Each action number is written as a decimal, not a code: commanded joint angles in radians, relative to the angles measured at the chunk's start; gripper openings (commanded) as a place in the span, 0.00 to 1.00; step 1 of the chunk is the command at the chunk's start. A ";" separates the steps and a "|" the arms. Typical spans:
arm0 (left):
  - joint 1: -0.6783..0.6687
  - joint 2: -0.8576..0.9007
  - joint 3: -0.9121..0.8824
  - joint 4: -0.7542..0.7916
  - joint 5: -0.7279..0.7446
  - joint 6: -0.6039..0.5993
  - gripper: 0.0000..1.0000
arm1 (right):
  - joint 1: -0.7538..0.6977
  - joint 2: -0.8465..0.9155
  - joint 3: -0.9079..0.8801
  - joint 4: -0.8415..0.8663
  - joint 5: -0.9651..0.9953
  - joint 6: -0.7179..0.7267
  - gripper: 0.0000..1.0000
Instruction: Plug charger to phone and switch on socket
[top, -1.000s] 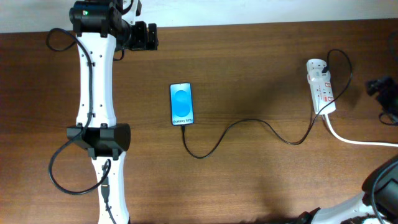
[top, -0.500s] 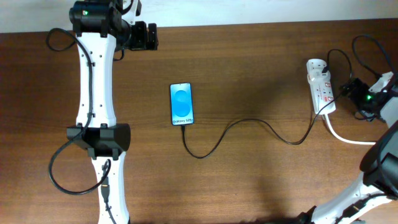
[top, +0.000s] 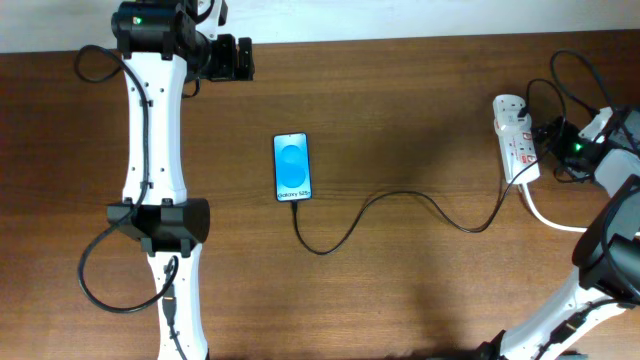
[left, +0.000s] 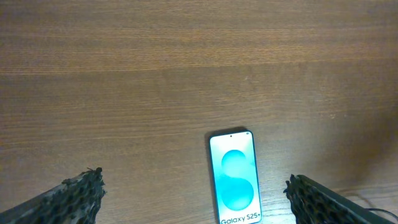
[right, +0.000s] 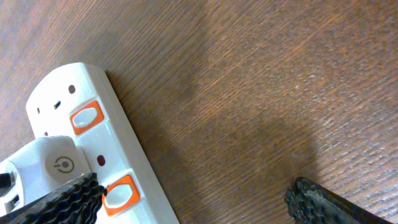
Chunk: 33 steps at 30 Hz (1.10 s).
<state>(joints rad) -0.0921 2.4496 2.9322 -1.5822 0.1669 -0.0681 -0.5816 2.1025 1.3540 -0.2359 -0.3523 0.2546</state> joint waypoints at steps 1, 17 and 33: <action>0.006 -0.021 0.013 0.001 -0.007 0.006 0.99 | 0.035 0.038 0.002 -0.010 0.044 -0.018 0.98; 0.006 -0.021 0.013 0.001 -0.007 0.006 0.99 | 0.059 0.038 0.002 -0.092 0.103 -0.057 0.98; 0.006 -0.021 0.013 0.001 -0.007 0.006 0.99 | 0.059 0.038 0.002 -0.158 0.103 -0.068 0.98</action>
<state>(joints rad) -0.0921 2.4496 2.9318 -1.5822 0.1669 -0.0681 -0.5369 2.1029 1.3869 -0.3565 -0.2539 0.1764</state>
